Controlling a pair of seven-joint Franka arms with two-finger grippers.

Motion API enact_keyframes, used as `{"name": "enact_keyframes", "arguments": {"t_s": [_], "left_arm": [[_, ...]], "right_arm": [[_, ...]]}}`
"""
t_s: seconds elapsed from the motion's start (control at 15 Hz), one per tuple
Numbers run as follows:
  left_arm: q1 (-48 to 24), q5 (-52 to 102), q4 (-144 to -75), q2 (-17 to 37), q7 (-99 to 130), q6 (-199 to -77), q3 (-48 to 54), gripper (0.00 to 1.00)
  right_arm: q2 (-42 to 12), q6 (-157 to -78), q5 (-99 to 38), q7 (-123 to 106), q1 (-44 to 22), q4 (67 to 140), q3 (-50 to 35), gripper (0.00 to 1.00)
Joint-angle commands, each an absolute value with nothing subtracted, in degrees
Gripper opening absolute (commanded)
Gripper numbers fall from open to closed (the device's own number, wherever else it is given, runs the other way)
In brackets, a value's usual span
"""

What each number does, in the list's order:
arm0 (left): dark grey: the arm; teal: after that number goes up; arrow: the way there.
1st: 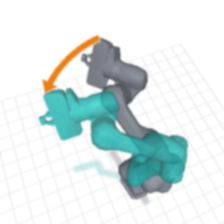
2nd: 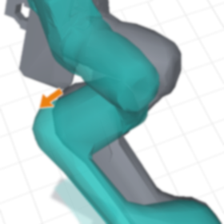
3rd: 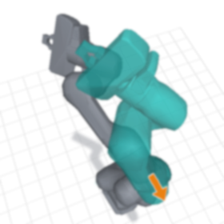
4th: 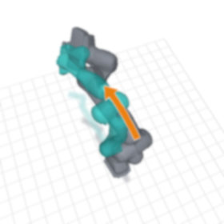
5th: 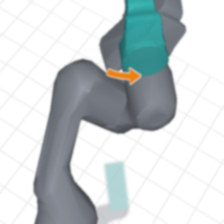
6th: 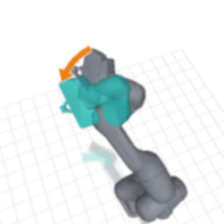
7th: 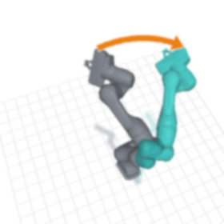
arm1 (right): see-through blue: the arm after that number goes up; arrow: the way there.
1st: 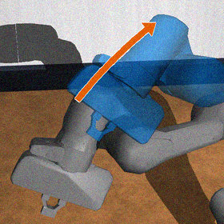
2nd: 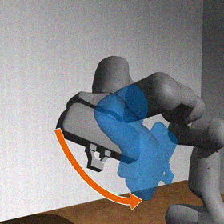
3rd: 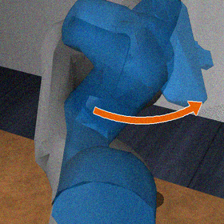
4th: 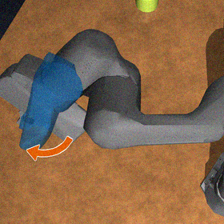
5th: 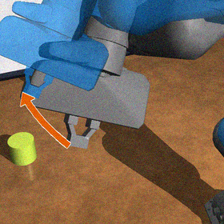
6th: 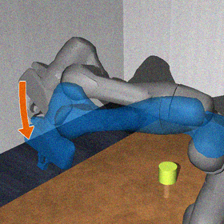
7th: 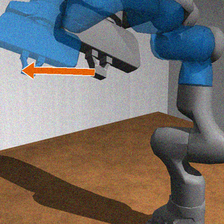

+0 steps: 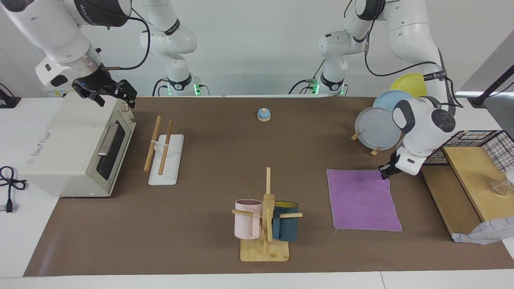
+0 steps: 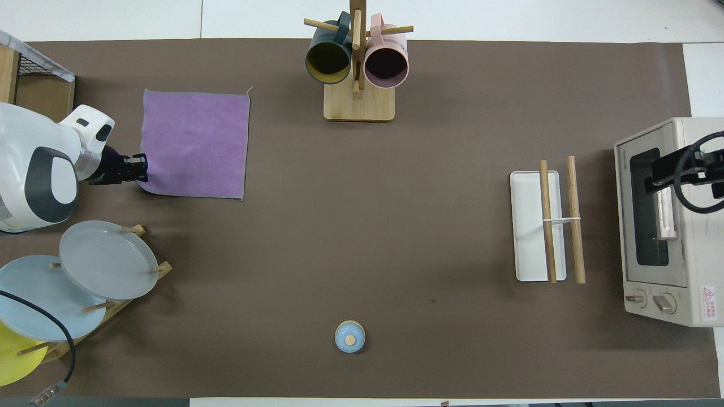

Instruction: Fold towel and hang on rack

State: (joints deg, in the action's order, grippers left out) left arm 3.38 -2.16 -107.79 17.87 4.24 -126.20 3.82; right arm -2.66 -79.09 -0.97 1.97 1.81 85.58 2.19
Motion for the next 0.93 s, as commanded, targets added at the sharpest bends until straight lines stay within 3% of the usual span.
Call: {"name": "enact_keyframes", "arguments": {"t_s": [0.0, 0.33, 0.53, 0.73, 0.8, 0.87], "left_arm": [[-4.54, -8.33, -107.66, 13.28, 3.78, -122.70, 3.16, 0.00], [-19.49, -18.54, -113.36, 10.90, 5.27, -123.74, 3.16, 0.00], [-25.46, -25.73, -118.03, 15.44, 18.91, -131.90, 3.16, 0.00], [-25.40, -25.84, -117.68, 16.61, 23.63, -132.98, 3.43, 0.00], [-25.49, -25.84, -117.86, 16.52, 23.73, -132.89, 3.43, 0.93], [-25.49, -24.97, -117.69, 16.44, 24.08, -132.28, 3.43, 1.00]], "right_arm": [[-1.32, -80.16, -1.41, 2.11, 2.11, 87.28, 2.11, 1.00], [-1.32, -80.16, -1.41, 2.11, 2.11, 87.28, 2.11, 1.00], [-1.32, -80.16, -1.41, 2.11, 2.11, 87.28, 2.11, 1.00], [-1.32, -80.16, -1.41, 2.11, 2.11, 87.28, 2.11, 1.00], [-1.32, -80.16, -1.41, 2.11, 2.11, 87.28, 2.11, 1.00], [-1.32, -80.16, -1.41, 2.11, 2.11, 87.28, 2.11, 1.00]]}}
